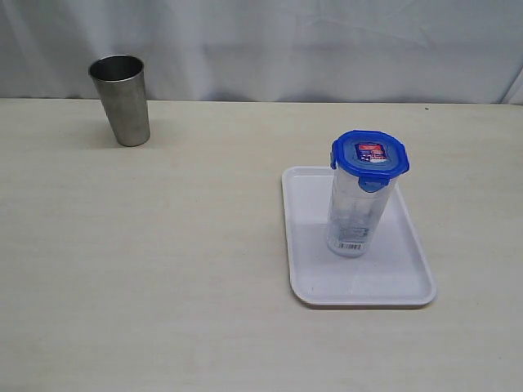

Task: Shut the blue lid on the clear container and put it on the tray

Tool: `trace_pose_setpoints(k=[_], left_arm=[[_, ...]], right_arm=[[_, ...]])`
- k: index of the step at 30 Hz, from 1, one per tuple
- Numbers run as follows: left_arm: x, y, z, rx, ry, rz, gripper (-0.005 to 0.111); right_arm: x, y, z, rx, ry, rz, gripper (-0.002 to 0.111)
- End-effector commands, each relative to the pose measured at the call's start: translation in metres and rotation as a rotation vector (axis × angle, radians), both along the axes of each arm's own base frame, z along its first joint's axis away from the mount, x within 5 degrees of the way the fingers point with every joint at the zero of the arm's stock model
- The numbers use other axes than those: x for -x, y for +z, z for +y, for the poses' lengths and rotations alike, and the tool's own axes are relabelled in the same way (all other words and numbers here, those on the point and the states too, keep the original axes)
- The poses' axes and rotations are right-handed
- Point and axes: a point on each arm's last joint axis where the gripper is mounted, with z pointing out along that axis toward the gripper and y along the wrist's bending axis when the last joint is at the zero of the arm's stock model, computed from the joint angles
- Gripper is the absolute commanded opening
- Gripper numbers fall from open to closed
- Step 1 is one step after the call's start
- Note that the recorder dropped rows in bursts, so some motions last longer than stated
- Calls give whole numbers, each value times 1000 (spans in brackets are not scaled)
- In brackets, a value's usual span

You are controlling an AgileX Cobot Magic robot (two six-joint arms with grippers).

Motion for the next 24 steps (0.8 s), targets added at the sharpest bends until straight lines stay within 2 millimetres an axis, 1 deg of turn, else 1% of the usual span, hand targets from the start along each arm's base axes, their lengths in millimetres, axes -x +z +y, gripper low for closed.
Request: trace_pose_setpoints(k=[1, 2, 4, 10, 19, 24], left_arm=[[0, 0, 0, -1, 0, -7, 0], [0, 0, 0, -1, 0, -7, 0], [0, 0, 0, -2, 0, -6, 0], [0, 0, 0, -1, 0, -6, 0], [0, 0, 0, -1, 0, -6, 0], [0, 0, 0, -1, 0, -6, 0]], right_arm=[[6, -18, -8, 61, -76, -129, 5], [8, -22, -10, 55, -89, -146, 5], [12, -19, -14, 39, -114, -197, 5], [13, -20, -16, 109, -202, -210, 5], [11, -25, -22, 137, -359, -145, 5], [9, -36, -21, 171, -354, -25, 5]])
